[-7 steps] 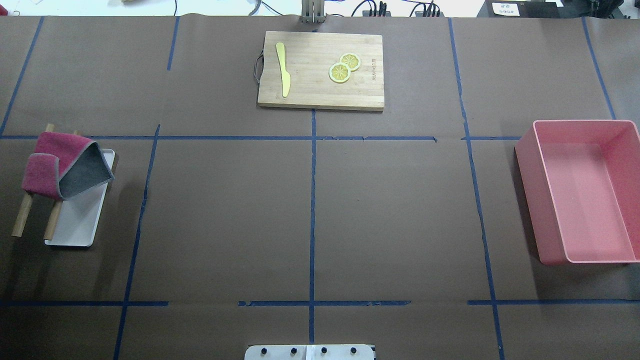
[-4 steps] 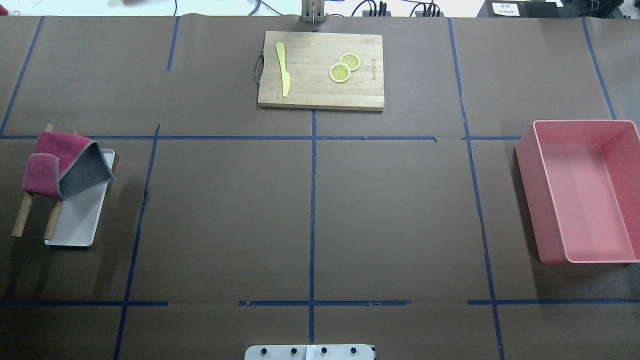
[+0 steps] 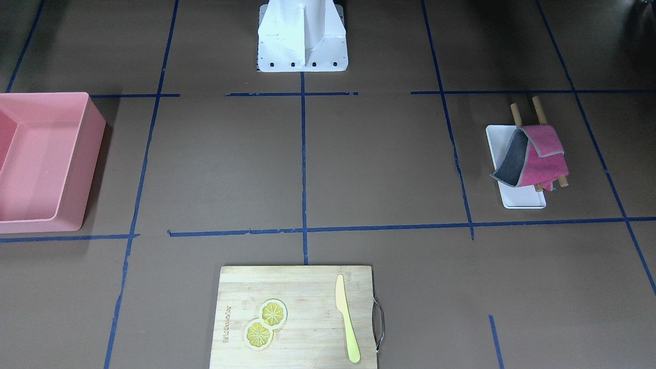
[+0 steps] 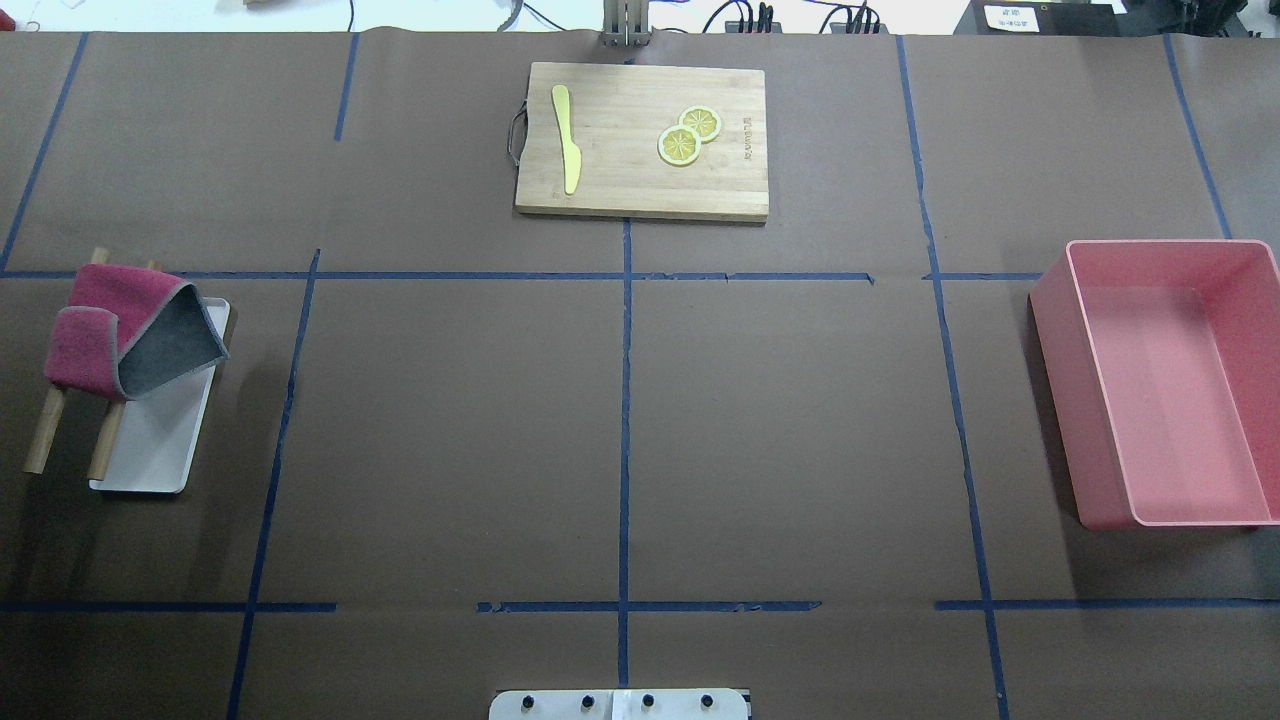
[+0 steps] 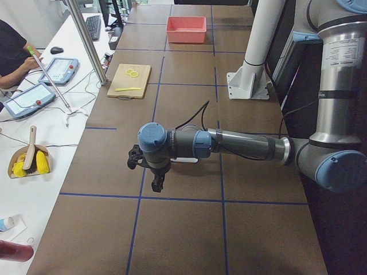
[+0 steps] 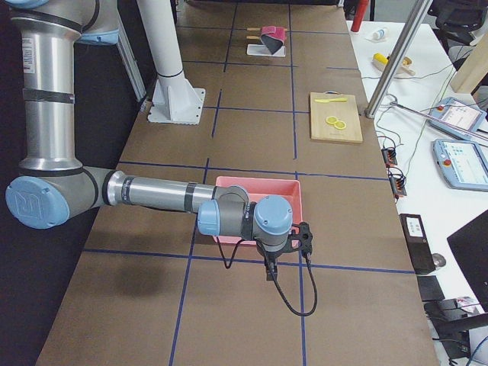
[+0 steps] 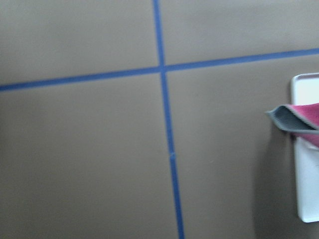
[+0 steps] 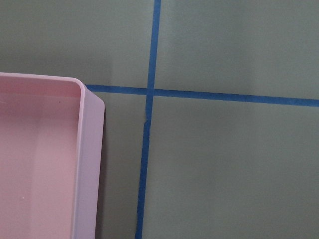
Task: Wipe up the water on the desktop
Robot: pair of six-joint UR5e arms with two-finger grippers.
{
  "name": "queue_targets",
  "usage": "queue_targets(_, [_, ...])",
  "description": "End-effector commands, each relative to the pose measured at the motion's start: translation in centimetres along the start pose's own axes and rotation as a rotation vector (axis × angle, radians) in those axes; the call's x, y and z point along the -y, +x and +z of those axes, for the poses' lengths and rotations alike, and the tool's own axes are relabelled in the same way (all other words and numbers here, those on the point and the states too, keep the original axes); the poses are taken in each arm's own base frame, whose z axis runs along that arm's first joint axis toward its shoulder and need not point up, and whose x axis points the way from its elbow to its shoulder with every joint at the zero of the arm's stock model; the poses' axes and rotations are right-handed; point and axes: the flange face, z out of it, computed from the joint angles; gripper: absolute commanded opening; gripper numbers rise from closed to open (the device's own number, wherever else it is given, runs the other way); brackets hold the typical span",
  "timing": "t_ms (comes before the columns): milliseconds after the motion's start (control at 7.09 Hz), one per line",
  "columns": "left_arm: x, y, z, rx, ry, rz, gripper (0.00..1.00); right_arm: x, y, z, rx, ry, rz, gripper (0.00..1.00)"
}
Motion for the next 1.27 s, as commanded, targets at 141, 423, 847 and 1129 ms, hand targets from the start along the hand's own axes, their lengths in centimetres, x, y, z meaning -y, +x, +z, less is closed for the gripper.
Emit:
queue_targets(141, [2.7, 9.6, 3.5, -0.141, 0.029, -0.044, 1.00, -0.1, -0.4, -0.2, 0.018, 0.005, -0.002, 1.00])
queue_targets(423, [3.5, 11.7, 6.8, -0.158, 0.014, -0.056, 1.00, 0.1, -0.5, -0.3, 0.018, 0.008, -0.007, 1.00])
queue_targets(847, [6.7, 13.3, 9.3, -0.163, -0.023, -0.050, 1.00, 0.2, -0.8, -0.6, 0.020, 0.014, -0.012, 1.00])
queue_targets(1129, [6.7, 14.1, 10.2, -0.166, -0.042, -0.037, 1.00, 0.2, -0.9, -0.7, 0.019, 0.015, -0.013, 1.00])
